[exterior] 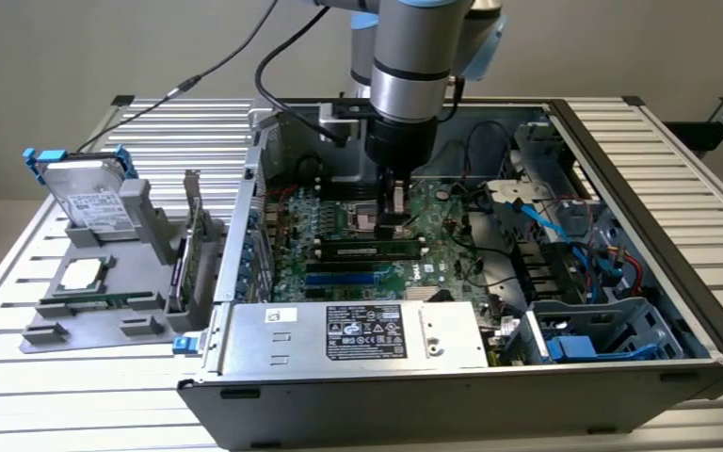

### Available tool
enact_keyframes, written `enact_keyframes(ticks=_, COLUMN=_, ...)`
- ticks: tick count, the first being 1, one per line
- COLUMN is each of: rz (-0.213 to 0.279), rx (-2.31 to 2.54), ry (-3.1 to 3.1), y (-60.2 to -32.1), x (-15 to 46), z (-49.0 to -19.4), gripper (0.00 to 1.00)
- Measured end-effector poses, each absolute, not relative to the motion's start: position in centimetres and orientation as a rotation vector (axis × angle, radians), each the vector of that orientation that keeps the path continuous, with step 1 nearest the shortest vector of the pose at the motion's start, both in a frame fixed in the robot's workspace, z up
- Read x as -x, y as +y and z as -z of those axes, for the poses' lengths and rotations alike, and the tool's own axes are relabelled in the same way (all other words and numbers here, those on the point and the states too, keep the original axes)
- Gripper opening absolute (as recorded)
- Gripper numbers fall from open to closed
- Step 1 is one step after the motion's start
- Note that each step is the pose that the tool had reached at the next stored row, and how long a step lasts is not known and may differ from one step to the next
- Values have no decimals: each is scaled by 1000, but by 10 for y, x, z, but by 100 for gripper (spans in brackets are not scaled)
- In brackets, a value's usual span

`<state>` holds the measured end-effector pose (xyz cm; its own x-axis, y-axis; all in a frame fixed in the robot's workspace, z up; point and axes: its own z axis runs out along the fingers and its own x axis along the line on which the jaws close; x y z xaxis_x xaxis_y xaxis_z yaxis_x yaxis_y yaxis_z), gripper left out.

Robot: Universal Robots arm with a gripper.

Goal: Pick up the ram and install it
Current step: 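Press down the ram until it locks into place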

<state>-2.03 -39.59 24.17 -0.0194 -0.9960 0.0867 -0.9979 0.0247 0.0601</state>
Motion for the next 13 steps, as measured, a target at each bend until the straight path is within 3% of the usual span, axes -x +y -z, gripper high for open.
enact_keyframes(ticks=13, rz=-27, rx=-2124, ry=-2171, y=-396, x=6, z=-232, gripper=10)
